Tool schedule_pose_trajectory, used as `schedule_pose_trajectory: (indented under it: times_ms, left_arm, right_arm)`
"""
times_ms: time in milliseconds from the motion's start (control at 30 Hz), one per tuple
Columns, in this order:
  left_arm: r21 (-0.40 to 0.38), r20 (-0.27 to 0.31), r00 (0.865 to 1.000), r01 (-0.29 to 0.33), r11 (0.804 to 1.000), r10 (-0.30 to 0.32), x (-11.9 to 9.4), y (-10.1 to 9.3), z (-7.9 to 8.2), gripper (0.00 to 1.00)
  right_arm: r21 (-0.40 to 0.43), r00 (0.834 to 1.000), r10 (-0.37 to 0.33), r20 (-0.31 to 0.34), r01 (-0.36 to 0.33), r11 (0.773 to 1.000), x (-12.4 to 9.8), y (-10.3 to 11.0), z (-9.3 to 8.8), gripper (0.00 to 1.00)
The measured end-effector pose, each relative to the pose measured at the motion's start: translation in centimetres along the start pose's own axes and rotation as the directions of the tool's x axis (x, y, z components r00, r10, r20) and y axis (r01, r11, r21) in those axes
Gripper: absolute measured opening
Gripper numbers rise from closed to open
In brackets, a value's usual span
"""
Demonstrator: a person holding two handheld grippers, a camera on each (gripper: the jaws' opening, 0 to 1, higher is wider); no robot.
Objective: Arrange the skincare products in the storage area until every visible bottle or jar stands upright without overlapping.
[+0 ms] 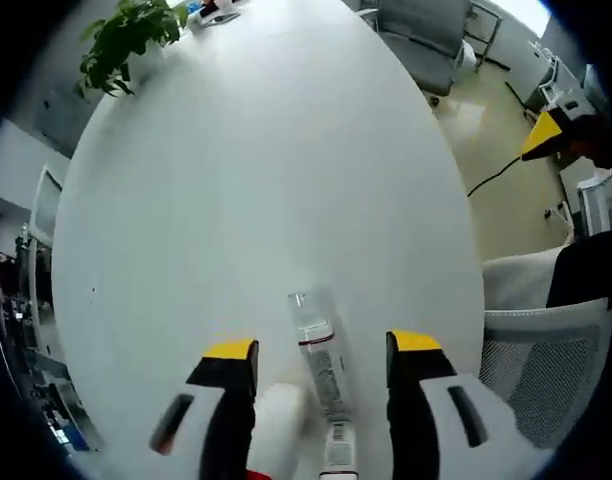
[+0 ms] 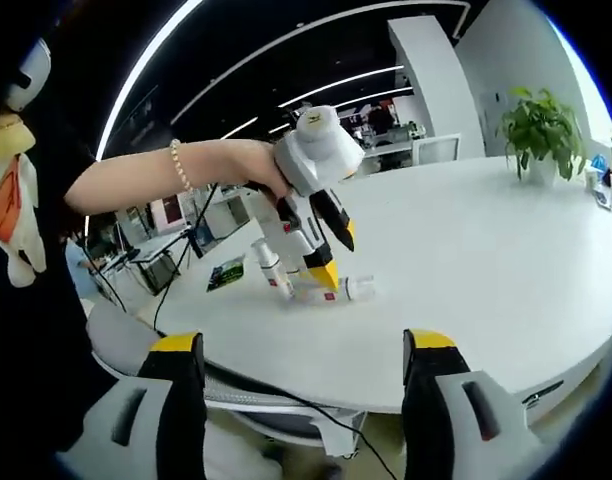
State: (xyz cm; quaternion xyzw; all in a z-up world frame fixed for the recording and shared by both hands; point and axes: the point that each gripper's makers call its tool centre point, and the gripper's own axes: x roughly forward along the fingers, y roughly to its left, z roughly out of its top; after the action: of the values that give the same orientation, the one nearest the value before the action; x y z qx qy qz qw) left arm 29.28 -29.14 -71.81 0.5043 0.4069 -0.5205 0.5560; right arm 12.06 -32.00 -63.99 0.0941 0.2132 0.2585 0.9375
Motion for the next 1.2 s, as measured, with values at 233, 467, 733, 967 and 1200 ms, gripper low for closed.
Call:
schedule_pose_trajectory:
  times_ms: [233, 467, 733, 967, 1200]
  left_arm:
    - [0.002, -0.055, 0.998, 0.014, 1.000, -0.014, 1.5, -0.4, -0.3, 0.56]
    - [0.003, -0.080, 0.996, 0.024, 1.000, -0.024, 2.3, -1.1, -0.6, 0.53]
    - [0.005, -0.105, 0.994, 0.030, 1.000, -0.029, 3.5, -0.9, -1.0, 0.46]
    - [0.008, -0.128, 0.991, 0.027, 1.000, -0.026, 4.2, -0.4, -1.4, 0.39]
    - [0.008, -0.145, 0.988, 0.044, 0.999, -0.043, 4.7, -0.4, -1.5, 0.35]
  right_arm:
    - [0.007, 1.000, -0.001, 0.000, 0.001, 1.000, 0.2, -0.5, -0.2, 0.81]
    - [0.012, 1.000, -0.017, 0.010, 0.017, 1.000, -0.3, -1.4, 0.1, 0.80]
    - [0.021, 1.000, -0.025, 0.011, 0.024, 0.999, -0.6, -1.5, -0.1, 0.79]
    - [0.028, 1.000, -0.030, 0.009, 0.030, 0.999, -0.8, -1.7, -0.4, 0.79]
    - [0.031, 0.999, -0.035, 0.010, 0.034, 0.999, -0.9, -2.0, -0.4, 0.79]
